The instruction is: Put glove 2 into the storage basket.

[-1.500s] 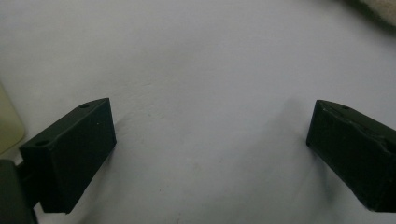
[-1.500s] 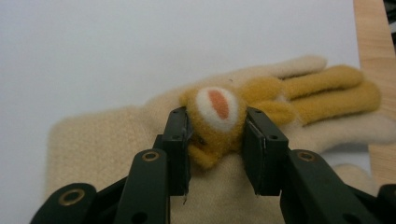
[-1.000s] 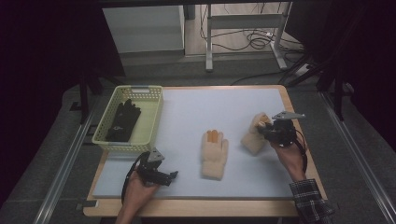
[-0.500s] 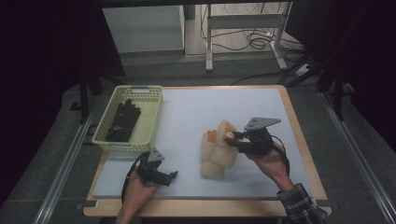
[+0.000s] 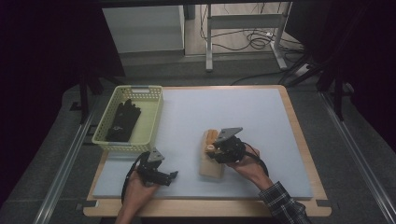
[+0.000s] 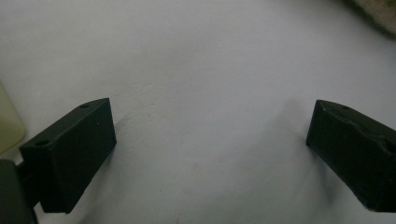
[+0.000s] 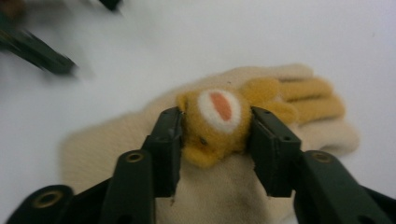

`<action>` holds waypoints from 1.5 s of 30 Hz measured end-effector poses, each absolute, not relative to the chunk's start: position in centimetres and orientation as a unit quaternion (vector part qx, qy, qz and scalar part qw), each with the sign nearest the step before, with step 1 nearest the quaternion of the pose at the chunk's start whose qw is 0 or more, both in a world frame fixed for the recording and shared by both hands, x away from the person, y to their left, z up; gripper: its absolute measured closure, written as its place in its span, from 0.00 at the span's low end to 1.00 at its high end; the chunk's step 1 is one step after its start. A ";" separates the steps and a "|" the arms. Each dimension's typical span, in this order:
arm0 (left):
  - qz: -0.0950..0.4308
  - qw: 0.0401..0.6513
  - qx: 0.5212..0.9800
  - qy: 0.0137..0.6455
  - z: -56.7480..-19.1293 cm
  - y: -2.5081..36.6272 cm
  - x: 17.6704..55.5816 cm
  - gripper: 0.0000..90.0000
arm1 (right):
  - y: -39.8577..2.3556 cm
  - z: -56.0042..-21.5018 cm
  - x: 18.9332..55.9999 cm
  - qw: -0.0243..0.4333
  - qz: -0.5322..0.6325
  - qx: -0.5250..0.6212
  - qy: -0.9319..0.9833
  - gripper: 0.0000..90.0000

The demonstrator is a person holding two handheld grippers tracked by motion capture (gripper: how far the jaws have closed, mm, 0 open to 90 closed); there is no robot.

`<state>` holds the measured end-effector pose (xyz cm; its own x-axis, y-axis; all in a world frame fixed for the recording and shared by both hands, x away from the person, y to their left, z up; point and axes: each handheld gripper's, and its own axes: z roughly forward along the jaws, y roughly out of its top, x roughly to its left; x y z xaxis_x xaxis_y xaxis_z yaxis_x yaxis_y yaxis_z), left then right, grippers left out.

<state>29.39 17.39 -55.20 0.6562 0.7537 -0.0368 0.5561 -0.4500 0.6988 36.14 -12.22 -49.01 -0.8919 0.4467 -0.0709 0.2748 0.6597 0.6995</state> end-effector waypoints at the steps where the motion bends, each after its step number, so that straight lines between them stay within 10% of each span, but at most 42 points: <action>1: 0.141 0.351 0.840 0.390 -55.2 17.4 29.4 0.02 | -12.1 -49.5 36.2 0.126 0.350 0.199 0.907 0.54; 12: 0.141 0.351 0.840 0.390 -55.2 17.4 29.4 0.02 | -14.4 -48.6 36.0 0.119 0.387 0.239 0.883 0.43; 25: 0.139 0.350 0.840 0.391 -55.2 17.4 29.4 0.02 | -18.7 -50.2 34.5 0.090 0.379 0.274 0.879 0.87; 45: 0.140 0.350 0.840 0.391 -55.2 17.4 29.4 0.02 | -14.7 -53.0 33.0 0.085 0.375 0.245 0.890 0.90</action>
<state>29.38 17.38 -55.20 0.6558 0.7539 -0.0388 0.5580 -0.4495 0.6975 32.99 -14.66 -52.99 -0.8651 0.5004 0.0332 0.3734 0.5984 0.7088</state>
